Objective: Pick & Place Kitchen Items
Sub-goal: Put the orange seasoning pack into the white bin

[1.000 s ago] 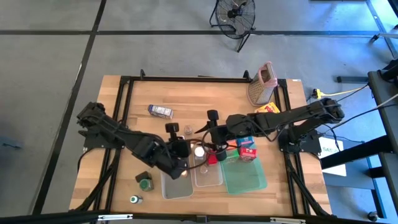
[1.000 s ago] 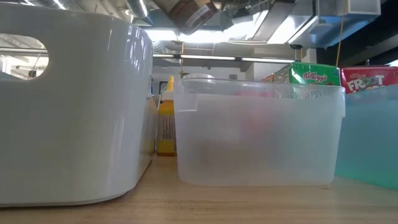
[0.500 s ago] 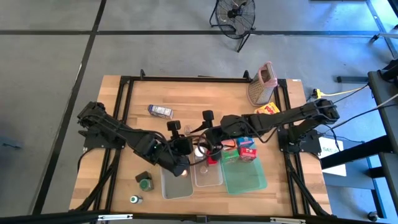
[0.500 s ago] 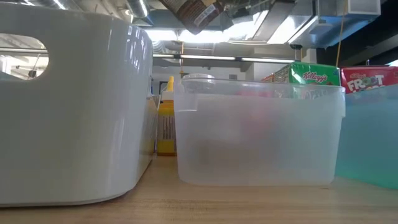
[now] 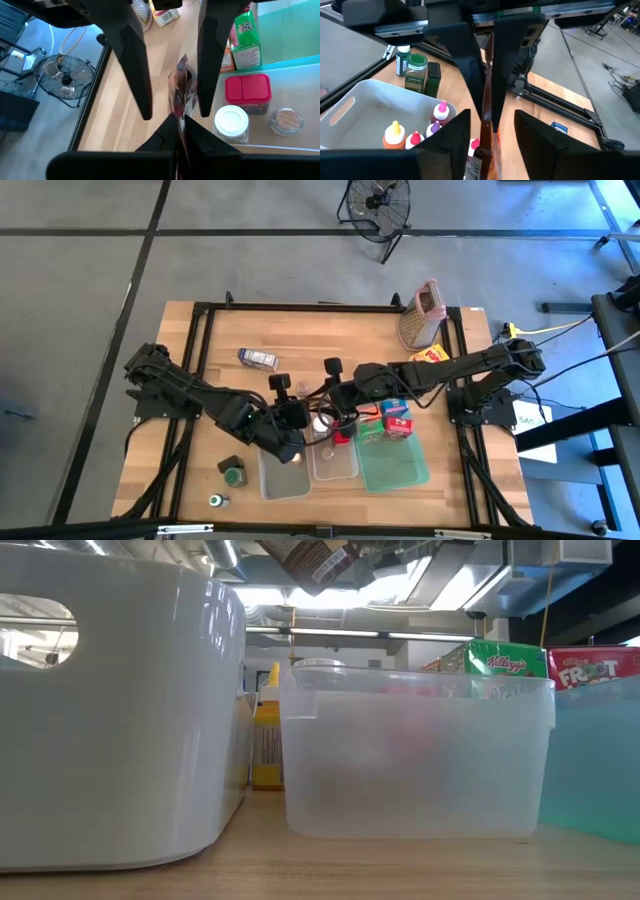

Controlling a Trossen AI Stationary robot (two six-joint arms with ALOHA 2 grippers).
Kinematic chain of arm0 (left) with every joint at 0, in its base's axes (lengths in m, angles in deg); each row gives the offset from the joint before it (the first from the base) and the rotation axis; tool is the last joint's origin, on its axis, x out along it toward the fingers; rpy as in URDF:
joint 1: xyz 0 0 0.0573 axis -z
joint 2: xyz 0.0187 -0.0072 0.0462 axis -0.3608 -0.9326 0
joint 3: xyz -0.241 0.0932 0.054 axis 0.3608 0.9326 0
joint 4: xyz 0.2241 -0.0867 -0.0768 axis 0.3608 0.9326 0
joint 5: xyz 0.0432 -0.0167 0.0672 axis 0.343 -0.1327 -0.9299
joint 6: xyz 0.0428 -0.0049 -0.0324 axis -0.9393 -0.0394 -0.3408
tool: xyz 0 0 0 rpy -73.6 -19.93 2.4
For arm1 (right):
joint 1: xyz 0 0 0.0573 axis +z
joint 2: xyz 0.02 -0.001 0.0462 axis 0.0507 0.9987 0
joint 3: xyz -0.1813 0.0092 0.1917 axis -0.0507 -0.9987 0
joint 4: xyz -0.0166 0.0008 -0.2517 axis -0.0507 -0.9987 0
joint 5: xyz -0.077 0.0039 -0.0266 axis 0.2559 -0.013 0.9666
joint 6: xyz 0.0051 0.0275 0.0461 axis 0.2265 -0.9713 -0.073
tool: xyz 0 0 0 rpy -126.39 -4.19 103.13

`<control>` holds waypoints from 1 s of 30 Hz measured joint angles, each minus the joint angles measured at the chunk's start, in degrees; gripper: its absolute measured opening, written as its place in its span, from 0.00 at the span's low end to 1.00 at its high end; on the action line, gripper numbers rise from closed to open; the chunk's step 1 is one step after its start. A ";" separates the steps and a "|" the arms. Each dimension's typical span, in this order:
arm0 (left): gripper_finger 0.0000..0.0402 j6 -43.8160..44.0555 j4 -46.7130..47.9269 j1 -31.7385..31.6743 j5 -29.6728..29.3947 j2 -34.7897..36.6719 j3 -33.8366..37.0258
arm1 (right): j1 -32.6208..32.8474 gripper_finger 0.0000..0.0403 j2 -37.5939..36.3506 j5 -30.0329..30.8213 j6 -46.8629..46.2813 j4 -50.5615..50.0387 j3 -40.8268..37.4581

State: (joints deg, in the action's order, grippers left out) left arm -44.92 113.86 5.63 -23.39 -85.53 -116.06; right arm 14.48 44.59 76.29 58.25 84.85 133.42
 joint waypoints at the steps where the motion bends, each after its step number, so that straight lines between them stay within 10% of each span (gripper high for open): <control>1: 0.00 0.00 0.00 0.00 0.00 0.00 -0.01 | -0.02 0.36 0.00 0.00 0.02 0.01 0.00; 30: 0.00 0.18 0.01 0.02 0.17 0.00 0.00 | -1.44 0.02 0.00 -2.93 3.03 -0.51 0.02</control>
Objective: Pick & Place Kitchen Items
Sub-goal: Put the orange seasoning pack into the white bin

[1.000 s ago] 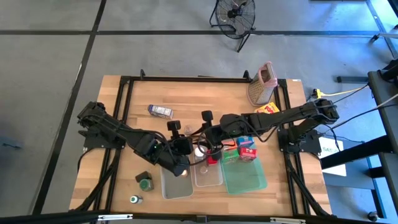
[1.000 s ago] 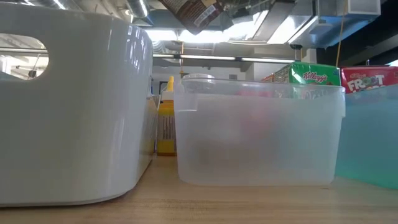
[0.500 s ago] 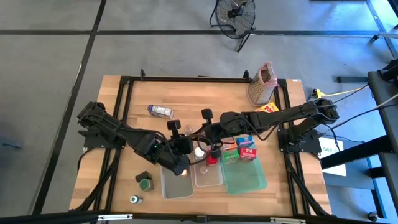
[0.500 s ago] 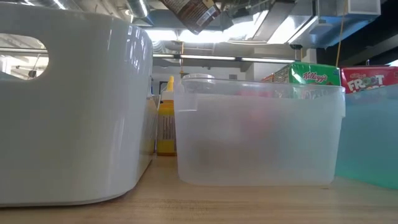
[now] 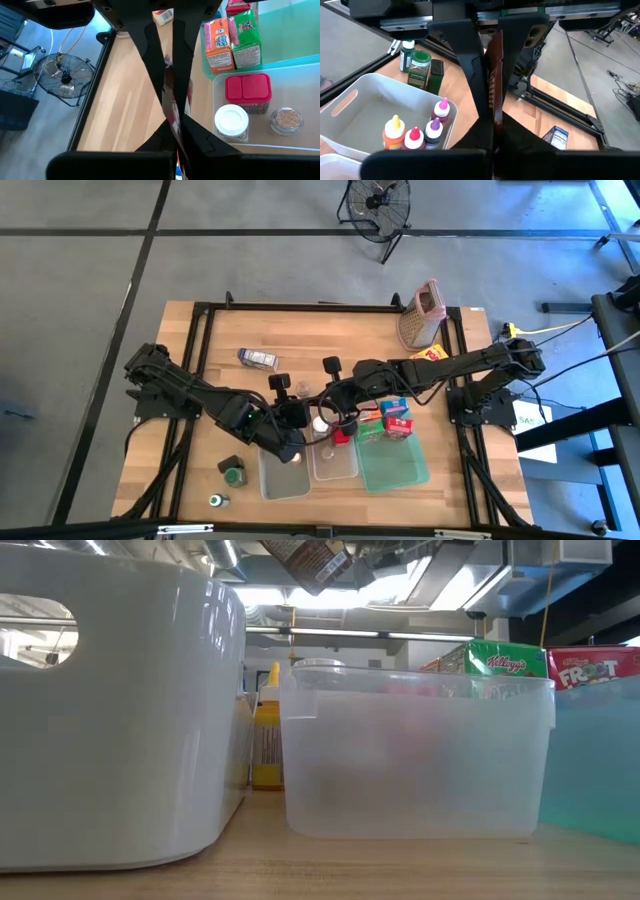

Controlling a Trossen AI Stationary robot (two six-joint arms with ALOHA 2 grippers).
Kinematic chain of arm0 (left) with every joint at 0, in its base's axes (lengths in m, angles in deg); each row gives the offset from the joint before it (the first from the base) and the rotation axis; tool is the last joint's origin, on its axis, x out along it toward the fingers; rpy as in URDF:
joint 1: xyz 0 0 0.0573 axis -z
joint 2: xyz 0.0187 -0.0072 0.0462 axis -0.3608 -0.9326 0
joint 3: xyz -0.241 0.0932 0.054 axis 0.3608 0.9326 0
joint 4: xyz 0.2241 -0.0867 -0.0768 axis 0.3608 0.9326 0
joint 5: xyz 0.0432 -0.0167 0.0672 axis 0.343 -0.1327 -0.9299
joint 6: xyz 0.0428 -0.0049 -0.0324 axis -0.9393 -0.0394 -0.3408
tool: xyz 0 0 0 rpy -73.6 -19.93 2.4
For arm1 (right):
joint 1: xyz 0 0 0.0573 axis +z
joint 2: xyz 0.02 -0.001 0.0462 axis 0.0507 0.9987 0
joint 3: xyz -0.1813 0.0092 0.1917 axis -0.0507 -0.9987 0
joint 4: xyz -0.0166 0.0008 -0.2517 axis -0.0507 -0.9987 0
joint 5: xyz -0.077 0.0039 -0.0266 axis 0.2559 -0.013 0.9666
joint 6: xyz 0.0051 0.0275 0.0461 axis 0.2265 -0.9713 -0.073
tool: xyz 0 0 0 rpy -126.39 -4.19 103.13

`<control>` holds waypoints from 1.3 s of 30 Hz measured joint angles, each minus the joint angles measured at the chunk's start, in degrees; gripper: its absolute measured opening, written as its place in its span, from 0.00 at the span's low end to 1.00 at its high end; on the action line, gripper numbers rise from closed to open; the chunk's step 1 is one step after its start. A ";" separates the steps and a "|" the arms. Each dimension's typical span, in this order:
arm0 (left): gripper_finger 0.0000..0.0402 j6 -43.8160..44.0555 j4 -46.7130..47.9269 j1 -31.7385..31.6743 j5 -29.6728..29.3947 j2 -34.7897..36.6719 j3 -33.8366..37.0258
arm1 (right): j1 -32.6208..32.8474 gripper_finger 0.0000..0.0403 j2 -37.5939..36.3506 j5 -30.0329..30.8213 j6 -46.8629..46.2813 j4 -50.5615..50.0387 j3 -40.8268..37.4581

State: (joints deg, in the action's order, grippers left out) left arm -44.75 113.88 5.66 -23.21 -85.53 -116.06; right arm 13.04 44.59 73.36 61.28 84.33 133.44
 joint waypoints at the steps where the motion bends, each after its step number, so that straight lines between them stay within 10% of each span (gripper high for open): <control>1: 0.00 0.37 0.01 -0.01 0.00 0.00 0.00 | 0.00 0.02 0.00 -0.02 0.00 -0.02 0.00; 28: 0.40 -5.37 -2.08 1.20 -4.36 0.13 0.00 | 0.85 0.01 -6.28 9.31 -6.16 -14.43 -0.02; 39: 0.38 2.52 20.30 -0.86 5.59 5.49 -0.98 | 2.88 0.01 -18.62 9.20 -16.53 -34.02 -0.02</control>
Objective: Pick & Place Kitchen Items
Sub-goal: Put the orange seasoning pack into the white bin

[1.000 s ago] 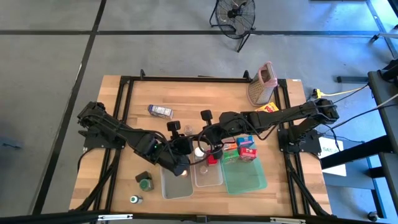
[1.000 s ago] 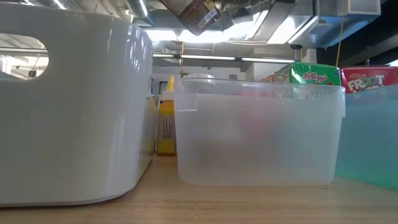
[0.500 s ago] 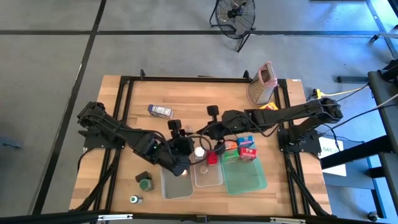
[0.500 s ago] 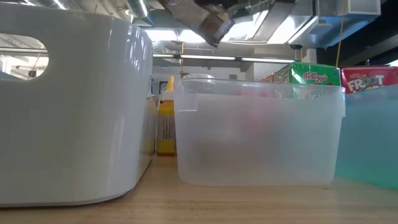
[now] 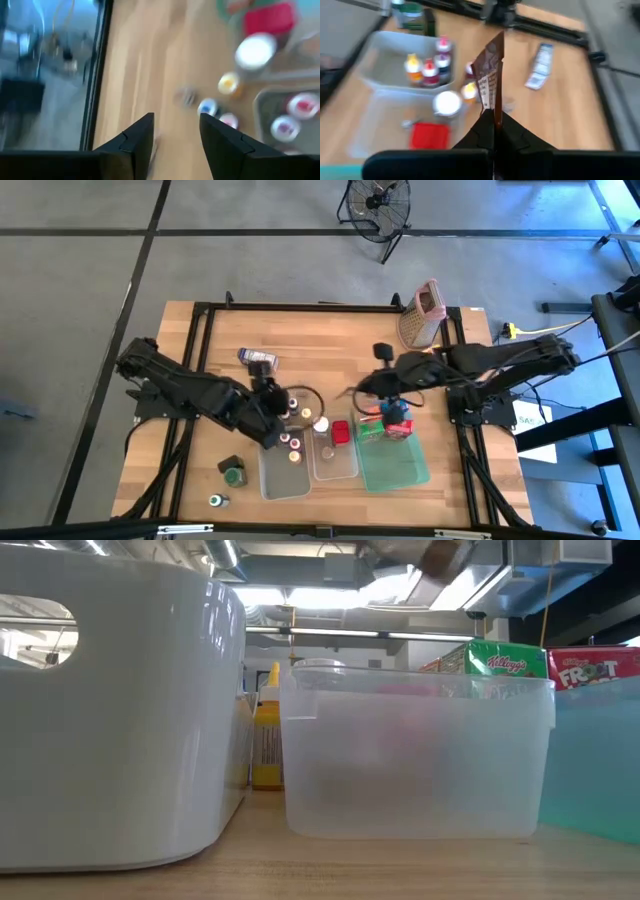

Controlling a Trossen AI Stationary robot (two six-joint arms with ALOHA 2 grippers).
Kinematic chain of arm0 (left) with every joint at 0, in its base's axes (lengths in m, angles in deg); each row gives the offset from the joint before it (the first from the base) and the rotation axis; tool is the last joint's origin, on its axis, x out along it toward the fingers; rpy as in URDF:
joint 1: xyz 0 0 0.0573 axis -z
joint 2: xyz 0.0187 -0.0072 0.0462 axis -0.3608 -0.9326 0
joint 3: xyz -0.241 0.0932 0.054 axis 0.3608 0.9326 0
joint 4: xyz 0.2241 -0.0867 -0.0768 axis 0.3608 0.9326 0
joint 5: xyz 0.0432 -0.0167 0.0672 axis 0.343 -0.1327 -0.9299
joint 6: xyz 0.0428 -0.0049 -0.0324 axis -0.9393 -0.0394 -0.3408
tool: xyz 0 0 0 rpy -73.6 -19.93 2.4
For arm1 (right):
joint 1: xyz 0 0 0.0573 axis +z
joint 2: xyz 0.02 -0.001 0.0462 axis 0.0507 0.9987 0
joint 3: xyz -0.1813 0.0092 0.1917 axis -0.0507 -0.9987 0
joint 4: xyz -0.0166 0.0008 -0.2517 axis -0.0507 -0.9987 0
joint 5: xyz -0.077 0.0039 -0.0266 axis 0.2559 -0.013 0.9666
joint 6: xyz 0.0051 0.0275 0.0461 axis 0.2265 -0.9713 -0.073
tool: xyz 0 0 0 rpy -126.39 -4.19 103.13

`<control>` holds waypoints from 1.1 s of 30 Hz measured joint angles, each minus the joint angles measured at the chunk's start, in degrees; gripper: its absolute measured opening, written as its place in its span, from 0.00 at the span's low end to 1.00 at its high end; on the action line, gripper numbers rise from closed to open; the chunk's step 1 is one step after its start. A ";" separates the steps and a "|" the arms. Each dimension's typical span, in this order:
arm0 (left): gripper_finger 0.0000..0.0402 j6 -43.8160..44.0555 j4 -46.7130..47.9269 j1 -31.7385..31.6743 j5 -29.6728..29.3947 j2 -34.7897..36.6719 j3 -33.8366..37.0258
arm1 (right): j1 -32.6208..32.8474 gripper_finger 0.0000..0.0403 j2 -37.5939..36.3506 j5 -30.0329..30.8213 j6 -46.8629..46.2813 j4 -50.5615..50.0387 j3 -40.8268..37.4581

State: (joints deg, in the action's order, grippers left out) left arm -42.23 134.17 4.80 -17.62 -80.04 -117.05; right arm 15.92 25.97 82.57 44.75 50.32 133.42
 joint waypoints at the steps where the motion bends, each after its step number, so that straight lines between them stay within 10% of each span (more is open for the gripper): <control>1: 0.38 2.36 3.44 -0.17 0.30 0.56 0.00 | 0.49 0.01 -1.13 -0.62 -0.99 -1.91 0.00; 19: 0.35 6.05 8.50 0.57 4.84 22.10 11.49 | 13.38 0.01 -26.11 5.71 -9.49 -9.22 -3.75; 33: 0.32 -0.86 -23.77 0.59 11.48 40.67 38.24 | 15.55 0.01 -32.05 -7.51 0.47 59.50 -46.70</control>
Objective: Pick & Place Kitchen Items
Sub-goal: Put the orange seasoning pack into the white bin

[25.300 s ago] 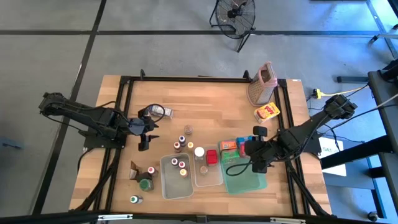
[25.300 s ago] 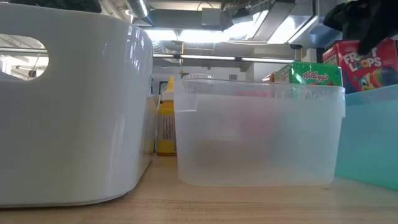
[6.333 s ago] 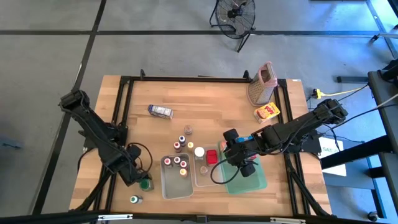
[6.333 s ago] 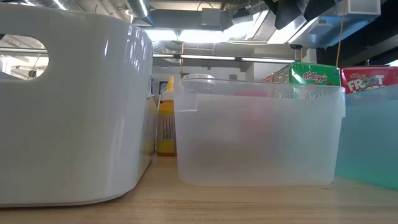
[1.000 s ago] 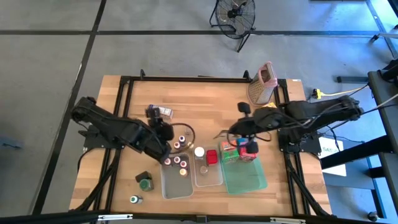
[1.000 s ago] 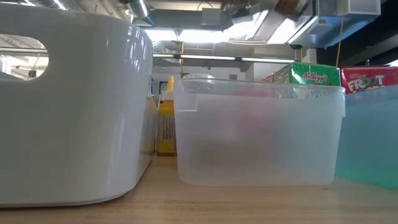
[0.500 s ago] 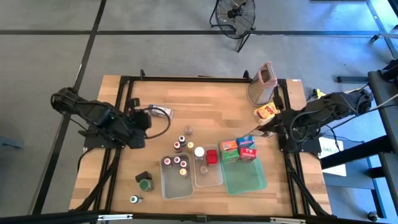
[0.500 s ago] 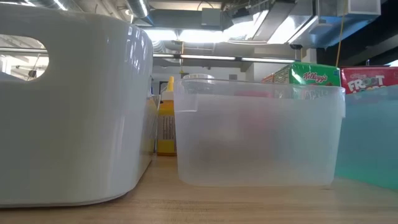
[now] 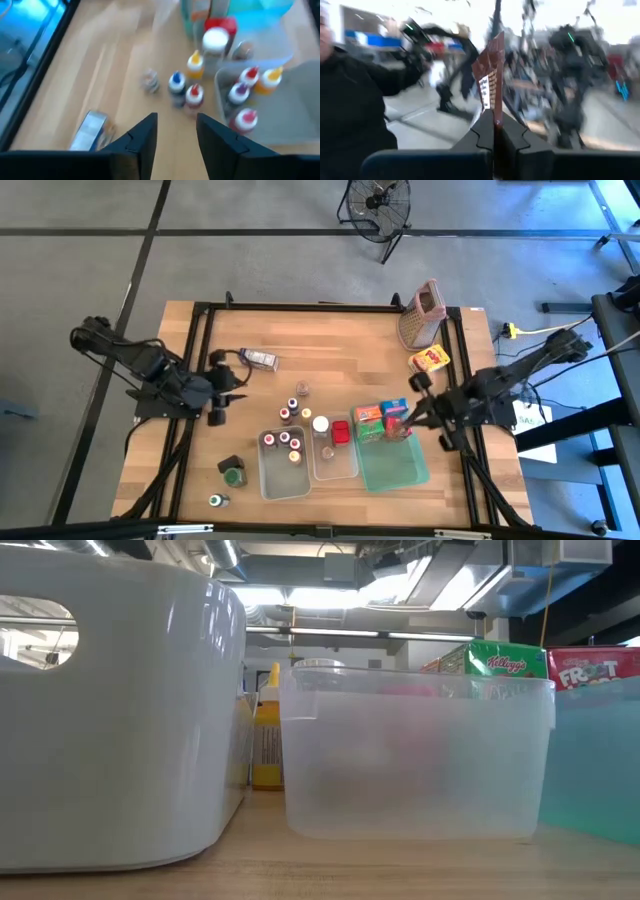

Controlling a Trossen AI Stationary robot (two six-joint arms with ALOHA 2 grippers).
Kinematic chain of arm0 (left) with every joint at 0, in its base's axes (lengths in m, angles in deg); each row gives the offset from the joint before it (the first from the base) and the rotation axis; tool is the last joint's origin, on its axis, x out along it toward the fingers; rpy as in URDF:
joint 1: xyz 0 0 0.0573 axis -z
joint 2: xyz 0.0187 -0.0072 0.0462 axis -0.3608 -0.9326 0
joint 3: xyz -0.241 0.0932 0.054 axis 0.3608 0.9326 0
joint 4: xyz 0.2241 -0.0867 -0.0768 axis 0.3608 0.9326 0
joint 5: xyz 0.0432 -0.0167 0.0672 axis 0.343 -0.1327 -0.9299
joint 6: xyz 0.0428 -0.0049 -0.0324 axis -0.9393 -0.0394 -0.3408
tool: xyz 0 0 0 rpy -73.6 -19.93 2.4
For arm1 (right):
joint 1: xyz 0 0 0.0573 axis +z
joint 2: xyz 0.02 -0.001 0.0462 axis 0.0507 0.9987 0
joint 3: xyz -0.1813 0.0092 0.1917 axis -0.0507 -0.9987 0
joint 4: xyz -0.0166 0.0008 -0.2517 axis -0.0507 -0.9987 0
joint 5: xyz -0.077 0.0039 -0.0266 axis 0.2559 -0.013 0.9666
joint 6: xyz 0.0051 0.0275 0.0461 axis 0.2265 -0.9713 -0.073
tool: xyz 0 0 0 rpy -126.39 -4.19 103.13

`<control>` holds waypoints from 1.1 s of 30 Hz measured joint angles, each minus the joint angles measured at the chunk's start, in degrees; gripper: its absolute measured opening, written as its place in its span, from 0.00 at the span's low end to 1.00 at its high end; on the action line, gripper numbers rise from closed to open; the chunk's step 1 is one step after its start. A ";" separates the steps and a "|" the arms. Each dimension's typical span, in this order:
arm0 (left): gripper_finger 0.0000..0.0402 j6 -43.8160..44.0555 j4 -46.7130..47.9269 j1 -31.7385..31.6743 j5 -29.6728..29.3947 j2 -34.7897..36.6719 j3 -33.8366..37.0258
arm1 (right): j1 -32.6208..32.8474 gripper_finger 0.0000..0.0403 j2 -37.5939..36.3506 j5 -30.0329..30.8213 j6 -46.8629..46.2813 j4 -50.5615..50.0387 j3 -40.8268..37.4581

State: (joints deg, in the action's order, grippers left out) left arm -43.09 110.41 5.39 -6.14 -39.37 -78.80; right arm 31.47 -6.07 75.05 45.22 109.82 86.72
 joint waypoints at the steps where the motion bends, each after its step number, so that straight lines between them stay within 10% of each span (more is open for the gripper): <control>1: 0.32 -0.88 -3.38 -0.02 -0.02 0.78 2.02 | 0.02 0.01 1.58 -0.84 1.13 5.82 -2.41; 20: 0.28 -20.25 -54.78 0.05 6.91 3.25 26.77 | -0.93 0.01 35.86 -6.26 5.20 46.43 -0.71; 33: 0.27 -20.28 -60.76 0.05 11.63 3.19 28.99 | 2.81 0.01 50.52 7.01 -0.08 53.00 3.49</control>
State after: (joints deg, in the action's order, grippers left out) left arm -63.37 49.64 5.44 5.49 -36.18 -49.81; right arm 34.28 44.45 82.07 45.14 162.82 90.21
